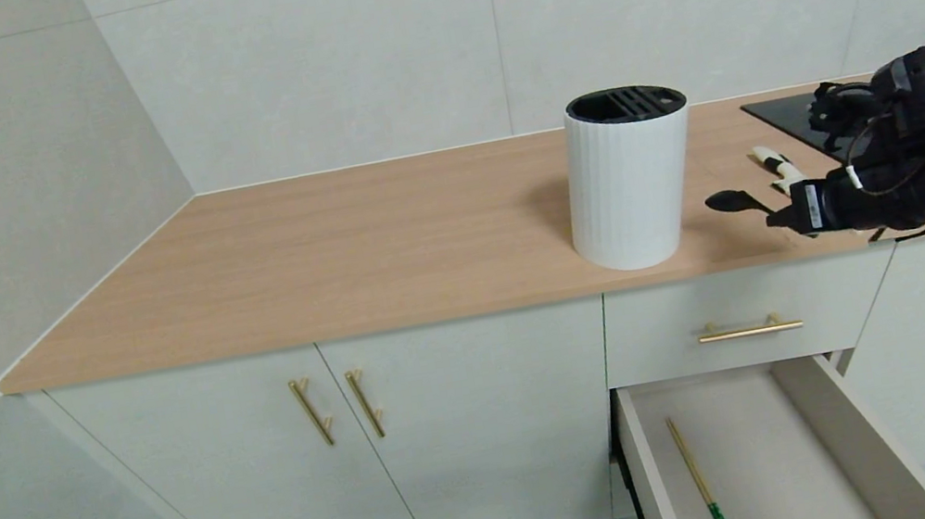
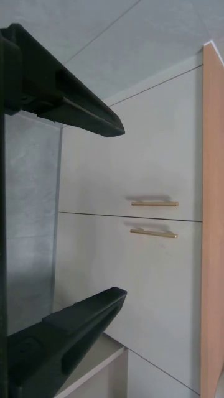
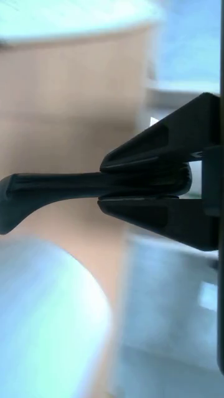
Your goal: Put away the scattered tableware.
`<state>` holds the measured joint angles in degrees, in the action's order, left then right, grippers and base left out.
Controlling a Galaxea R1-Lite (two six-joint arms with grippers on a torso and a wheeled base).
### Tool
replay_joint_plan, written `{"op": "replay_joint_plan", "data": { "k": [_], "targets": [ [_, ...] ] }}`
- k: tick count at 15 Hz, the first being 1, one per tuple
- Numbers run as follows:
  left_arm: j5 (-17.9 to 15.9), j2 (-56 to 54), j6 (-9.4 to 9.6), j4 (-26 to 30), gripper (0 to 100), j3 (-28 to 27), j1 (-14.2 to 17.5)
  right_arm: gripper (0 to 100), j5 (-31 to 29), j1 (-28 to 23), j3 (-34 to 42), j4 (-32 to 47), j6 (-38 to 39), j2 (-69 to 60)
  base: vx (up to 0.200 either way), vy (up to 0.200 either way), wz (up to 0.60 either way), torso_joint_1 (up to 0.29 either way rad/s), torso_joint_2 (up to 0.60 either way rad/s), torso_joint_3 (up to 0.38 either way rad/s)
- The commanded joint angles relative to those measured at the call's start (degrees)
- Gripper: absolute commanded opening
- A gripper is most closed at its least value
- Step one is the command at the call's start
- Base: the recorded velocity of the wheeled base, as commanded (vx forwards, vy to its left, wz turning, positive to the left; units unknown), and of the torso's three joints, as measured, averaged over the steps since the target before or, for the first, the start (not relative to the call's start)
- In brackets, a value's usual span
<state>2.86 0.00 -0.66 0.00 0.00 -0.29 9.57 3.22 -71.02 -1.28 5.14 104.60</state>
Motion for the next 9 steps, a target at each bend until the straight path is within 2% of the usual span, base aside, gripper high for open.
{"op": "replay_joint_plan", "data": {
  "k": [1, 2, 3, 6, 9],
  "targets": [
    [0.04, 0.0, -0.04, 0.0, 100, 0.0, -0.06, 0, -1.22, 2.93, 13.37, -0.13, 0.74, -14.51, 0.0, 0.0, 0.0, 0.0, 0.0, 0.0],
    [0.04, 0.0, -0.04, 0.0, 100, 0.0, 0.03, 0, -1.31, 3.29, 14.51, -0.21, 0.92, -15.47, 0.0, 0.0, 0.0, 0.0, 0.0, 0.0],
    [0.04, 0.0, -0.04, 0.0, 100, 0.0, -0.06, 0, -1.31, 3.64, 20.84, -0.3, 1.27, -21.01, 0.0, 0.0, 0.0, 0.0, 0.0, 0.0],
    [0.04, 0.0, -0.04, -0.09, 100, 0.0, -0.06, 0, -1.22, 3.64, 29.71, -0.3, 1.27, -27.6, 0.0, 0.0, 0.0, 0.0, 0.0, 0.0],
    [0.04, 0.0, -0.04, 0.0, 100, 0.0, -0.06, 0, -1.31, 3.64, 31.82, -0.3, 1.18, -28.04, 0.0, 0.0, 0.0, 0.0, 0.0, 0.0]
  ]
}}
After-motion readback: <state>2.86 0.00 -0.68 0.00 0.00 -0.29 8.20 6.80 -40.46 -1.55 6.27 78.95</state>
